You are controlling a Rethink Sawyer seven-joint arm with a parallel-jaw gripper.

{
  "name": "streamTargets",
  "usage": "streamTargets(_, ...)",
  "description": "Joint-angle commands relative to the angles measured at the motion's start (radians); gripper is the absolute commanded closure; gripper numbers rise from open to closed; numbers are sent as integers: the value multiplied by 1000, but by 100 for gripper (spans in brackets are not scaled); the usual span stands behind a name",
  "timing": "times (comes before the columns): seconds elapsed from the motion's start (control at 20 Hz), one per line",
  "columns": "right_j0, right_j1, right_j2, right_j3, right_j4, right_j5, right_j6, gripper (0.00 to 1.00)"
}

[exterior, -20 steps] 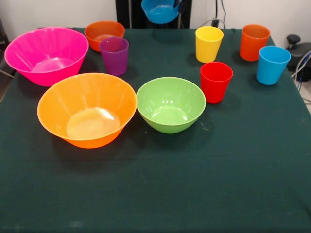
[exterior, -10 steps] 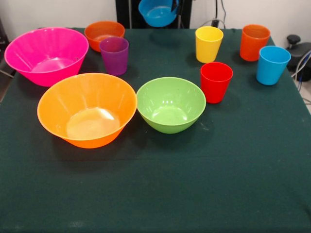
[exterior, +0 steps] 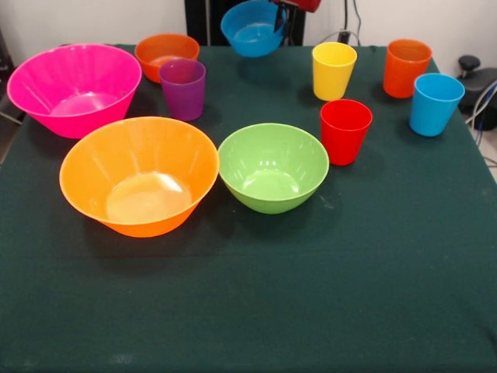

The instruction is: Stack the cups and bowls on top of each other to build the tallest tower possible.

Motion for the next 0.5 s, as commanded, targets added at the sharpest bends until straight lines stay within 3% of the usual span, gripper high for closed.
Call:
streamTargets(0.05, -17, 16, 103, -147, -46, 113, -8, 100)
streamTargets(0.5, -30, 4, 116, -177, -53, 156, -12, 100)
